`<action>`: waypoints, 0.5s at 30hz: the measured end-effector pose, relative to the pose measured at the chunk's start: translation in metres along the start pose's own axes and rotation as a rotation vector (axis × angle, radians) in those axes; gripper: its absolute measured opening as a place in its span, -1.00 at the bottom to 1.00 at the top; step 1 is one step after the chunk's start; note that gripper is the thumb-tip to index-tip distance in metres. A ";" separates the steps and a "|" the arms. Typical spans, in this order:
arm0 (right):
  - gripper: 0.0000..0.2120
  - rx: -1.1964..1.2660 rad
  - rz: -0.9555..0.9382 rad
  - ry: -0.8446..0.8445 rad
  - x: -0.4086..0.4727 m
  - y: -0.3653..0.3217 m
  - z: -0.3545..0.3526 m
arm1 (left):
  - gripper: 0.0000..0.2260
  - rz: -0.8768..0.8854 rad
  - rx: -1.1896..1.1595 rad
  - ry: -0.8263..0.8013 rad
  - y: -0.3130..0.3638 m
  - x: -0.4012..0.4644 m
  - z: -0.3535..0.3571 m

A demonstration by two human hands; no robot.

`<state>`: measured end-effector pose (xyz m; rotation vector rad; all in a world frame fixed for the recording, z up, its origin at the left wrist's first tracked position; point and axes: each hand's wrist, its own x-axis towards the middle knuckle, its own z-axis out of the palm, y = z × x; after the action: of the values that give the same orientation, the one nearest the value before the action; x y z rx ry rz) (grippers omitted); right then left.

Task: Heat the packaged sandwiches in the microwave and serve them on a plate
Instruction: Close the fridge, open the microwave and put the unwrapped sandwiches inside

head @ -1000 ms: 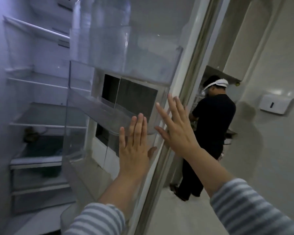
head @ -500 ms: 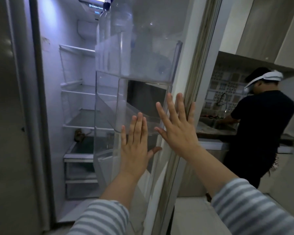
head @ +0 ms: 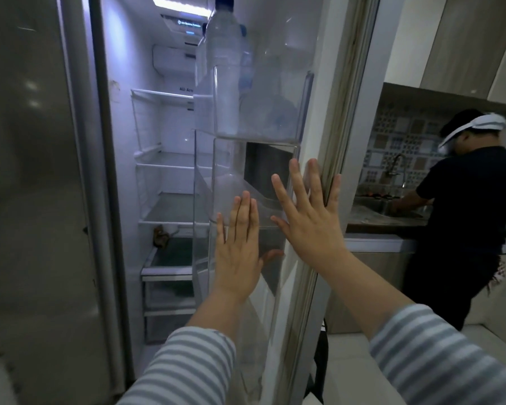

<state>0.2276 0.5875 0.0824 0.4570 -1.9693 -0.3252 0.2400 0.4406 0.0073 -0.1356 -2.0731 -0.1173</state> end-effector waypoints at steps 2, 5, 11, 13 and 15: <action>-0.30 -0.007 0.013 0.002 0.008 -0.020 -0.007 | -0.09 0.008 -0.026 -0.019 -0.020 -0.002 -0.005; -0.27 0.015 0.032 -0.018 0.022 -0.055 -0.016 | -0.02 0.022 -0.027 -0.064 -0.056 -0.004 -0.008; -0.30 0.097 0.031 -0.095 0.054 -0.128 -0.040 | -0.05 -0.011 -0.034 -0.128 -0.132 -0.005 -0.019; -0.33 0.148 -0.006 -0.071 0.060 -0.149 -0.048 | -0.05 -0.055 -0.001 -0.145 -0.153 -0.005 -0.028; -0.39 0.226 -0.040 -0.021 0.061 -0.166 -0.055 | -0.10 -0.101 0.039 -0.166 -0.167 -0.007 -0.036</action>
<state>0.2821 0.4104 0.0846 0.6404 -2.0288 -0.1323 0.2507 0.2703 0.0141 -0.0173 -2.2471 -0.1307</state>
